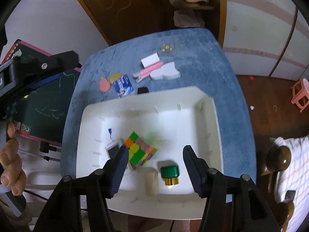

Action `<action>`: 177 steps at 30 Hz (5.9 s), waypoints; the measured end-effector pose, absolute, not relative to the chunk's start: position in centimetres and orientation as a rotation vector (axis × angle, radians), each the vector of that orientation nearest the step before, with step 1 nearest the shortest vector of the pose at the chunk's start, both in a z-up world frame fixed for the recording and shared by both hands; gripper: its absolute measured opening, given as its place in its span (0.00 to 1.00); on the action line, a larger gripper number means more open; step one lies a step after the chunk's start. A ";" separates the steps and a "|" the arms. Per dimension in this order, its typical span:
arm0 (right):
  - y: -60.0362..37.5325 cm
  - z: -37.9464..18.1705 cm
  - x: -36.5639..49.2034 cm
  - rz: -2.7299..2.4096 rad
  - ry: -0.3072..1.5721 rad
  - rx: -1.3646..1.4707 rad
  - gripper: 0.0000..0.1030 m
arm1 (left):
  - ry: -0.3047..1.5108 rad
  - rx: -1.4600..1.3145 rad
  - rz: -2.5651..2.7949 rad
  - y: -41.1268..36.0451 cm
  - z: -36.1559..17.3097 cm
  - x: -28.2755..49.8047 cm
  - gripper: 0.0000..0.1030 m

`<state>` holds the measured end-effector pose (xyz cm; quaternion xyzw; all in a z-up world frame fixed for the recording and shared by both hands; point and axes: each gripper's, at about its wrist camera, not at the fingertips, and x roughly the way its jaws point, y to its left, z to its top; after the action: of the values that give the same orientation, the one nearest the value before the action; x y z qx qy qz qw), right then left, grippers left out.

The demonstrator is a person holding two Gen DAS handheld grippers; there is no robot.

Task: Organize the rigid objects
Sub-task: 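Move both tools back toward the remaining objects on the table, then close the left tool on the white cube while the right tool grasps the clear box, then carry the white cube and clear box over the white tray with both tools, then open both tools to drop the white cube and clear box into the tray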

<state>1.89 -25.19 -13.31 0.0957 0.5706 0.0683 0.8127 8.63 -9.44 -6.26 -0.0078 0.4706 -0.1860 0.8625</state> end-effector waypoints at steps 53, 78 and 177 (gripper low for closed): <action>-33.0 -22.9 37.9 0.082 1.509 0.606 0.70 | 1.426 -0.199 0.085 -14.4 -26.4 30.7 0.73; -26.8 -28.5 40.7 0.116 1.645 0.467 0.70 | 1.451 -0.306 0.007 -13.1 -29.4 30.7 0.60; -25.1 -23.7 1.4 -0.024 1.422 0.197 0.63 | 1.293 0.296 -0.468 -6.1 -22.0 -3.4 0.72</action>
<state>1.37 -25.15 -23.73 0.0901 0.6513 -0.0111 0.7533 -3.44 -6.15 -21.99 0.1362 0.5946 -0.2150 0.7627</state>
